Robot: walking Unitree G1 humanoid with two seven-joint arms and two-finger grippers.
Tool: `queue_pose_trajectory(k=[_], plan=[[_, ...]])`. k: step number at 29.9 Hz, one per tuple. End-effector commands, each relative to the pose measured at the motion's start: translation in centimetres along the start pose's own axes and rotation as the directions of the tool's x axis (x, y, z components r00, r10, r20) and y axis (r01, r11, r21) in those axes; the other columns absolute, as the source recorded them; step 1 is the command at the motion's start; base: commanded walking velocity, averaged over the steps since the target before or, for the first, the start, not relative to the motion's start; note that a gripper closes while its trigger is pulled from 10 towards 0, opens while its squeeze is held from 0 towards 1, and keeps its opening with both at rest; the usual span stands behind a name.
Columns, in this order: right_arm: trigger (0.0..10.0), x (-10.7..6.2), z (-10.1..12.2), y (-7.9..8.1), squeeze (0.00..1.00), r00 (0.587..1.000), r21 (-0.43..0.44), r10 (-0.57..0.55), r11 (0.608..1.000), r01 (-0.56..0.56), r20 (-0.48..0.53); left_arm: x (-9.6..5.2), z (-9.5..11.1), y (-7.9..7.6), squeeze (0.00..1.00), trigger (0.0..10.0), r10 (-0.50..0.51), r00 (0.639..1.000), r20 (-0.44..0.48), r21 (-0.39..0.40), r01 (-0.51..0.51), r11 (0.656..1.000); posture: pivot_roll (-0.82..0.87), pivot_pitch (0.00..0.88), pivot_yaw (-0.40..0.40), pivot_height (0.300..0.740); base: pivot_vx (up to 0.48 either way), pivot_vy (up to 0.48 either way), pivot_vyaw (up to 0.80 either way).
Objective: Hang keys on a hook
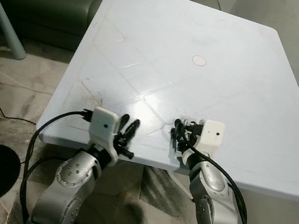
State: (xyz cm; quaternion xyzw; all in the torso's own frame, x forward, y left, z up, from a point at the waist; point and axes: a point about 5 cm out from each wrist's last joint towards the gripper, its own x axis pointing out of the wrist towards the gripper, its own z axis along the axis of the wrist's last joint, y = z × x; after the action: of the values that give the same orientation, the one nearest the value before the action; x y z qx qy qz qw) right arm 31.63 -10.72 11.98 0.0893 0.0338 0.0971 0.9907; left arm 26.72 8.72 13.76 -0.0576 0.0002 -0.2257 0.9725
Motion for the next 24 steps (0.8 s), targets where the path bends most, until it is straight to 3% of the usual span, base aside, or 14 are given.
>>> queue_pose_trajectory(k=[1,3,6,11,12,13,15,16,17,18,20,21,24], plan=[[1.6,-0.05,0.05,-0.38,0.00,1.000,0.001,-0.018,1.000,0.018,0.006,-0.08,0.03,-0.26,0.00,10.0,-0.008,1.000,-0.005,0.005,0.009,1.000,0.05,0.175,-0.135,0.740,0.000,0.000,0.00],[0.9,-0.12,0.05,-0.41,0.00,1.000,0.001,-0.020,1.000,0.020,0.010,-0.02,0.14,-0.03,0.00,10.0,-0.005,1.000,-0.003,0.005,0.005,1.000,0.05,0.175,-0.134,0.740,0.000,0.000,0.00],[1.4,-0.14,0.00,-0.40,0.00,1.000,0.003,-0.021,1.000,0.021,0.009,-0.03,0.20,0.09,0.00,10.0,-0.004,1.000,-0.002,0.007,0.004,1.000,0.05,0.177,-0.134,0.740,0.000,0.000,0.00],[1.0,-0.13,-0.05,-0.40,0.00,1.000,0.004,-0.022,1.000,0.022,0.006,-0.05,0.19,-0.06,0.00,10.0,-0.011,1.000,-0.005,0.009,0.011,1.000,0.05,0.177,-0.134,0.740,0.000,0.000,0.00],[1.2,-0.12,-0.06,-0.40,0.00,1.000,0.004,-0.023,1.000,0.023,0.005,-0.05,0.18,-0.15,0.00,10.0,-0.015,1.000,-0.005,0.010,0.015,1.000,0.05,0.177,-0.134,0.740,0.000,0.000,0.00],[2.1,-0.12,-0.07,-0.39,0.00,1.000,0.003,-0.023,1.000,0.023,0.004,-0.05,0.17,-0.33,0.00,10.0,-0.021,1.000,-0.006,0.009,0.021,1.000,0.05,0.180,-0.134,0.740,0.000,0.000,0.00],[2.1,-0.14,-0.07,-0.38,0.00,1.000,0.003,-0.022,1.000,0.022,0.004,-0.05,0.18,-0.45,0.00,10.0,-0.024,1.000,-0.006,0.008,0.025,1.000,0.05,0.180,-0.134,0.740,0.000,0.000,0.00],[3.2,-0.17,-0.08,-0.37,0.00,1.000,0.003,-0.022,1.000,0.022,0.003,-0.06,0.17,-0.51,0.00,10.0,-0.026,1.000,-0.006,0.008,0.026,1.000,0.05,0.183,-0.134,0.740,0.000,0.000,0.00],[3.2,-0.17,-0.08,-0.37,0.00,1.000,0.003,-0.022,1.000,0.022,0.003,-0.06,0.17,-0.51,0.00,10.0,-0.026,1.000,-0.006,0.008,0.026,1.000,0.05,0.183,-0.134,0.740,0.000,0.000,0.00],[4.2,-0.20,-0.16,-0.34,0.00,1.000,0.004,-0.022,1.000,0.022,-0.003,-0.08,0.17,-0.55,0.00,10.0,-0.027,1.000,-0.006,0.007,0.027,1.000,0.05,0.186,-0.132,0.740,0.000,0.000,0.00],[4.2,-0.22,-0.20,-0.34,0.00,1.000,0.005,-0.021,1.000,0.021,-0.007,-0.08,0.17,-0.57,0.00,10.0,-0.027,1.000,-0.007,0.007,0.027,1.000,0.05,0.185,-0.133,0.740,0.000,0.000,0.00],[10.0,-0.20,-0.33,-0.33,0.00,1.000,-0.002,-0.021,1.000,0.021,-0.018,-0.07,0.18,-0.58,0.00,10.0,-0.028,1.000,-0.007,0.006,0.028,1.000,0.05,0.185,-0.133,0.740,0.000,0.000,0.00],[10.0,-0.20,-0.52,-0.30,0.00,0.999,-0.014,-0.020,1.000,0.020,-0.031,-0.10,0.18,-0.59,0.00,10.0,-0.029,1.000,-0.008,0.006,0.029,1.000,0.05,0.189,-0.133,0.740,0.000,0.000,0.00]])
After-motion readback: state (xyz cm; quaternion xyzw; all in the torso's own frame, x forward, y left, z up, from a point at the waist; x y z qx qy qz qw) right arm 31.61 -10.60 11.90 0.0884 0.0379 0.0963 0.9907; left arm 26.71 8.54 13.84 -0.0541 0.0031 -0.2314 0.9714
